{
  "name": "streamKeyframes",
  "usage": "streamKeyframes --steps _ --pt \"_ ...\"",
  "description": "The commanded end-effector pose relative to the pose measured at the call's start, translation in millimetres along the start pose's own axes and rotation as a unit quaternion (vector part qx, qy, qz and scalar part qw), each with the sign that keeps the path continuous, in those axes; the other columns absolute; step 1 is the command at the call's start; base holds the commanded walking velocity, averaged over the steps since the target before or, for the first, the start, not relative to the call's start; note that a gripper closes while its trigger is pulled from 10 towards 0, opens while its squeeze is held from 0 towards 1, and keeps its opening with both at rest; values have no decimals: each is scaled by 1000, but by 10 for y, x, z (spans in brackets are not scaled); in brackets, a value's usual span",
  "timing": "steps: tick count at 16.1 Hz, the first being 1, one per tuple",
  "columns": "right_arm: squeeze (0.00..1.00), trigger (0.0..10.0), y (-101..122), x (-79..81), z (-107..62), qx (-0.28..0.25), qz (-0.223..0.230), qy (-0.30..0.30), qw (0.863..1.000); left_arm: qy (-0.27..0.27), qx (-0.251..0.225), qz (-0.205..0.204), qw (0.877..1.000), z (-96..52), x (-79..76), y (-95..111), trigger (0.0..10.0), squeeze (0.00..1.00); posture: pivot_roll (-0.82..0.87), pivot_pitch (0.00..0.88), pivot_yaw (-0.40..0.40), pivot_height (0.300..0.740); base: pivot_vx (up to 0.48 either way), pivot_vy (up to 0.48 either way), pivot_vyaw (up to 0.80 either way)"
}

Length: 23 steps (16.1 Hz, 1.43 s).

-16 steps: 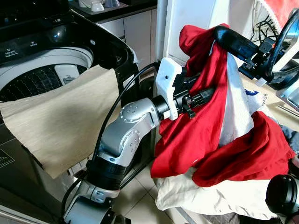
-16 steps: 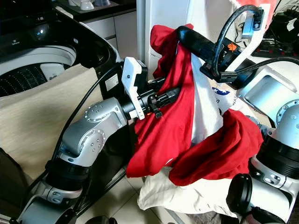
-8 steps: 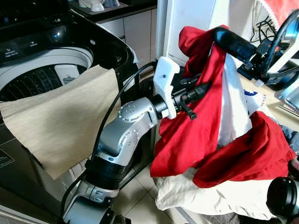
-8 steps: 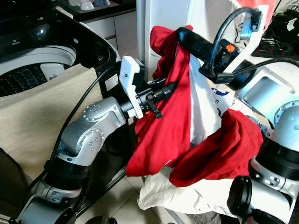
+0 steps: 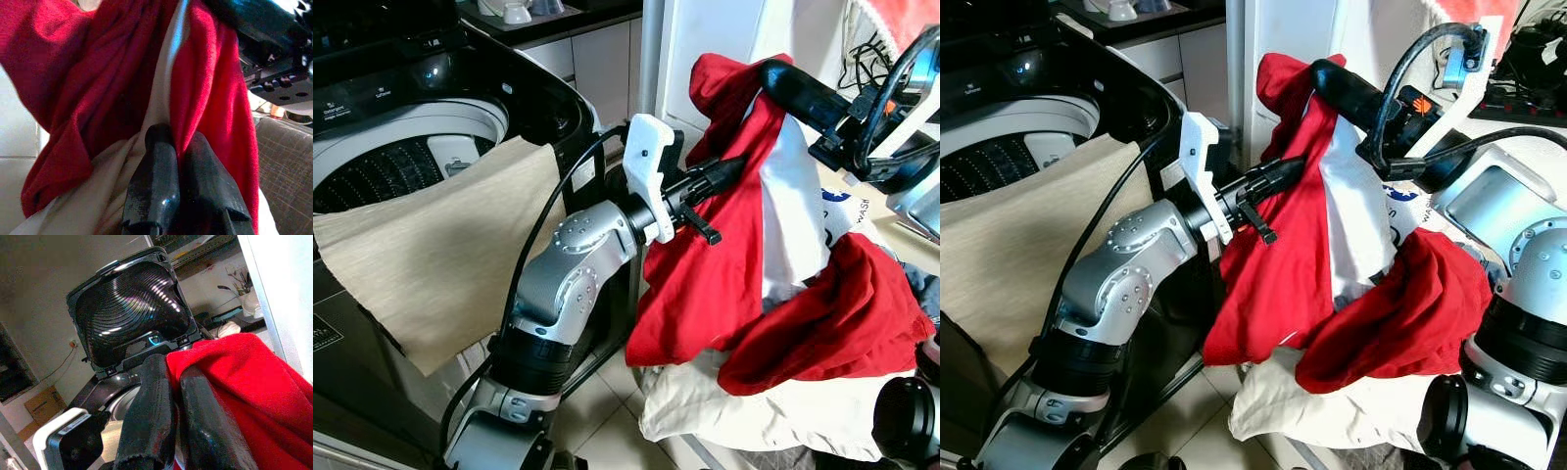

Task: Clothes washing

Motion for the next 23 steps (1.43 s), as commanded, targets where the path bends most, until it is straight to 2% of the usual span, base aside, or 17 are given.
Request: streamKeyframes --steps 1,3,5,6,7,8,10,11,12,13,14,16,17,18,19,21,23 --pt "1000 10000 46 63 -7 -9 -15 13 1000 8 -27 10 1000 2 29 137 0 0 -147 0 38 740 0 0 0" --pt "1000 10000 -8 140 -48 7 -14 45 999 72 -61 45 995 -119 279 375 0 0 -142 0 37 740 0 0 0" --pt "1000 10000 -172 184 -108 74 -84 42 993 140 -105 94 980 -305 554 785 0 0 -140 0 36 740 0 0 0" --pt "0 10000 -263 171 -134 104 -102 35 989 171 -125 127 969 -410 672 1016 0 0 -135 0 34 740 0 0 0" --pt "0 10000 -319 194 -144 118 -117 42 985 209 -145 178 951 -540 788 1323 0 0 -130 0 32 740 0 0 0" --pt "0 10000 -353 227 -132 123 -128 50 983 255 -161 279 912 -697 873 1798 0 0 -121 0 27 740 0 0 0" --pt "0 10000 -369 244 -110 122 -135 53 982 294 -170 386 858 -827 864 2256 0 0 -118 0 25 740 0 0 0" --pt "0 10000 -367 247 -74 118 -147 53 981 333 -199 512 767 -968 676 2869 0 0 -118 0 25 740 0 0 0" --pt "0 10000 -363 244 -60 116 -153 51 980 345 -214 556 726 -1030 556 3097 0 0 -118 0 25 740 0 0 0" --pt "0 10000 -346 229 -35 106 -161 45 980 362 -231 618 658 -1121 373 3373 0 0 -107 0 30 740 0 0 0" --pt "0 10000 -339 221 -22 100 -164 42 980 372 -230 647 625 -1161 331 3451 0 0 -106 0 32 740 0 0 0" --pt "0 10000 -380 240 -3 100 -167 44 980 387 -169 629 652 -1158 638 3257 0 0 -106 0 32 740 0 0 0" --pt "0 10000 -463 284 16 108 -171 49 978 411 -90 603 678 -1188 1012 2949 0 0 -114 0 39 740 0 0 0" --pt "0 10000 -493 296 19 112 -172 52 977 420 -49 585 692 -1209 1156 2819 0 0 -114 0 39 740 0 0 0" --pt "0 10000 -564 325 27 123 -173 58 976 445 49 546 708 -1329 1477 2456 0 0 -118 0 37 740 0 0 0" --pt "0 10000 -689 391 32 140 -174 70 972 483 184 482 707 -1661 1850 1887 10000 0 -131 0 42 740 0 0 0" --pt "0 10000 -753 424 15 151 -171 75 971 484 204 443 726 -1756 1914 1722 10000 0 -128 0 35 740 0 0 0"
Point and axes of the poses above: a point about 5 cm out from each wrist's last joint towards the gripper, its own z axis pointing out of the wrist towards the gripper, its own y axis along the axis of the wrist's last joint, x = y × z, the point moved 2 cm from there along z, pointing out of the wrist towards the gripper, and after that the axes turned 9 degrees about -z, right-handed, at the moved point
